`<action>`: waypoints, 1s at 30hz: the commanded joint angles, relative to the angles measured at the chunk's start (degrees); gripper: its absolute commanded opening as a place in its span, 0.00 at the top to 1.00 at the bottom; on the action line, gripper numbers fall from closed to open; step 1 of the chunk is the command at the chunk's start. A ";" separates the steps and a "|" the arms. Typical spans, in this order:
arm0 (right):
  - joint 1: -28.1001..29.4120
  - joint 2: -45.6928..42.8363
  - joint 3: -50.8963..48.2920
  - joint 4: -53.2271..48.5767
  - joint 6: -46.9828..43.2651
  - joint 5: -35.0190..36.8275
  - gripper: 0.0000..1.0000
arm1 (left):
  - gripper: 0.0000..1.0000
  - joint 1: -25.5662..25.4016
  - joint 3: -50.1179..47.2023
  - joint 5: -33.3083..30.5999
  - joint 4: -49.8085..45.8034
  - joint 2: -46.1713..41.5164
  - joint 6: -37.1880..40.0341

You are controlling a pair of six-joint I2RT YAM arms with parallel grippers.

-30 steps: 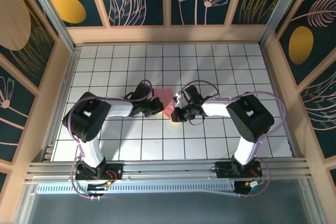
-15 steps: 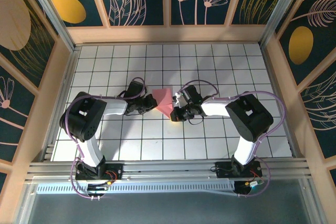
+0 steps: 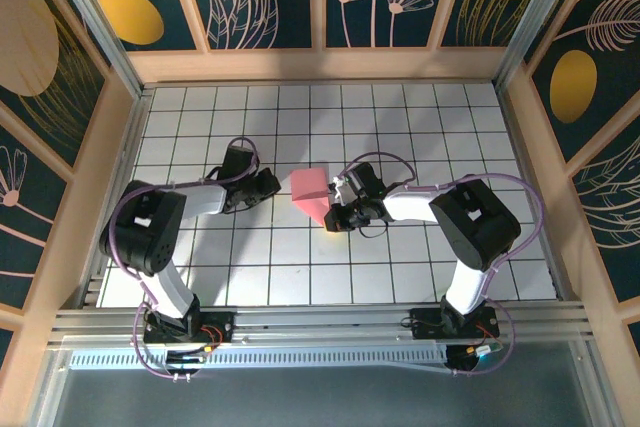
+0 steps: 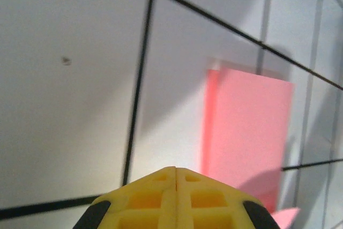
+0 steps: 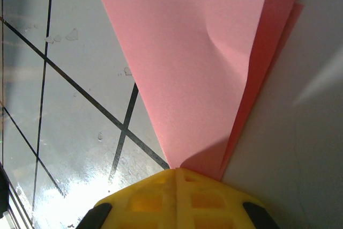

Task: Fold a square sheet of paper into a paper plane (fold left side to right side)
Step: Third fold the triangle at the center of the table.

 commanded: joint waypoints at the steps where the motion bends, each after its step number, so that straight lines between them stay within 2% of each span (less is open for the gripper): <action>1: 0.49 4.55 -3.23 -10.77 -0.65 6.62 1.00 | 0.97 -3.99 -1.34 2.08 0.26 -3.86 1.14; 7: 0.44 4.68 -3.06 -10.79 -0.57 6.58 1.00 | 0.97 -11.31 -1.68 6.35 5.99 -1.28 -3.92; 13: 0.51 5.00 -2.46 -11.03 -0.64 6.44 1.00 | 0.97 -14.00 1.03 8.04 7.95 6.01 -4.69; 19: 0.54 4.17 -2.37 -11.30 -0.57 5.75 1.00 | 0.99 -14.50 1.30 5.16 4.75 9.50 -5.65; 30: 0.60 1.17 -2.91 -13.00 -0.75 4.55 1.00 | 1.00 -14.56 -0.43 -0.69 -1.73 10.55 -6.01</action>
